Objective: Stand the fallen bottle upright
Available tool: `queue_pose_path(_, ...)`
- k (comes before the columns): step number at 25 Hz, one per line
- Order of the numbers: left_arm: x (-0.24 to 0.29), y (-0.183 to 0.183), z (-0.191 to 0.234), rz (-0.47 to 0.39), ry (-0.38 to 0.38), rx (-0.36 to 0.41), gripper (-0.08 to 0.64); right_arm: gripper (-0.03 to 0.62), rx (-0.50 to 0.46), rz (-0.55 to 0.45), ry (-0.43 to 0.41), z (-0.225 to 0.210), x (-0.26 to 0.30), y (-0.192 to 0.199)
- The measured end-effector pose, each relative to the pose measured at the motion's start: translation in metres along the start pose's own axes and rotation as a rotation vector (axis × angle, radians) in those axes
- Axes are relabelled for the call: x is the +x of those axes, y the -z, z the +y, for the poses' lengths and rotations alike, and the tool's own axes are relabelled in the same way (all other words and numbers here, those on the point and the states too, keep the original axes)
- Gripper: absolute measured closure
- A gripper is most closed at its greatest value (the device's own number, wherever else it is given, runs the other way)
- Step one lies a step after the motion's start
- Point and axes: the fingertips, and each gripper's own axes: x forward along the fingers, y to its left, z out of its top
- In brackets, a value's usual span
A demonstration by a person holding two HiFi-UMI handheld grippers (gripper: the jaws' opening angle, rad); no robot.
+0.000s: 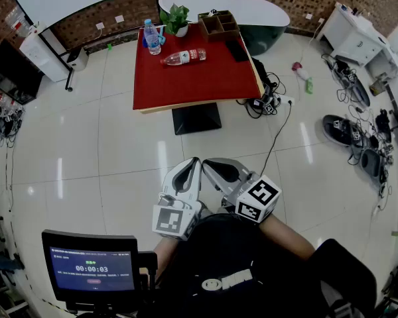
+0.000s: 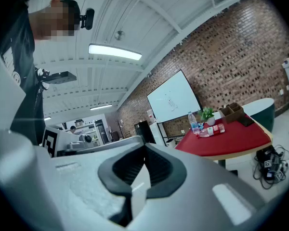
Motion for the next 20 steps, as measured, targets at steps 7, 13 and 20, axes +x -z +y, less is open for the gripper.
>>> queue_pose_path(7, -0.01, 0.008, 0.009, -0.029, 0.009, -0.003, 0.557, 0.588, -0.016, 0.003, 0.009, 0.011, 0.005, 0.016)
queue_pose_path(13, -0.015, 0.005, 0.015, -0.055, 0.015, -0.02, 0.557, 0.588, -0.047, 0.014, 0.012, 0.018, 0.01, 0.015)
queue_pose_path(20, -0.005, 0.002, 0.022, -0.09, 0.027, 0.014, 0.557, 0.588, -0.096, -0.006, -0.002, 0.009, 0.019, 0.01)
